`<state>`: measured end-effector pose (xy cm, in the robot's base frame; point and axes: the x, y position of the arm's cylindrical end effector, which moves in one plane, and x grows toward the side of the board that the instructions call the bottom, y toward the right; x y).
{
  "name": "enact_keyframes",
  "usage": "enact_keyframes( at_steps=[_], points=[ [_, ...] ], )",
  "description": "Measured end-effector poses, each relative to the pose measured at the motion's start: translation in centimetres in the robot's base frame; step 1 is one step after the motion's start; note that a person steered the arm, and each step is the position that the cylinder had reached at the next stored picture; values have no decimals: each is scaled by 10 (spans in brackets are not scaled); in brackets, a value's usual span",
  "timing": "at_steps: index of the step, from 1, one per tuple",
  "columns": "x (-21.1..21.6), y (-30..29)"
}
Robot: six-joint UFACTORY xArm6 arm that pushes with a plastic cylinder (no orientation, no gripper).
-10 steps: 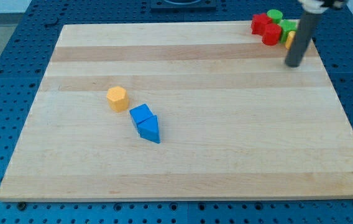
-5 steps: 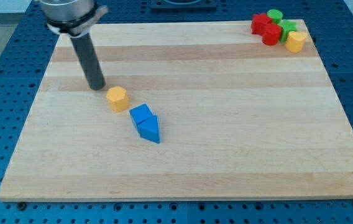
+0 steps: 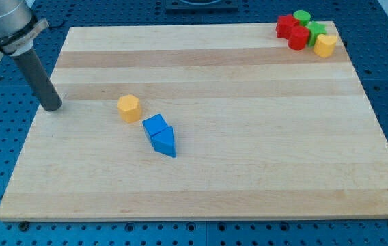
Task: Move yellow hexagon towards top right
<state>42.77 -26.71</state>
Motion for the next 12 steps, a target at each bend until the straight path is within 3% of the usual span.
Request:
enact_keyframes(
  at_steps=[3, 6, 8, 9, 11, 12],
  points=[
    [2, 158],
    [30, 149],
    [-18, 243],
    [-29, 262],
    [-1, 219],
    [4, 253]
  ],
)
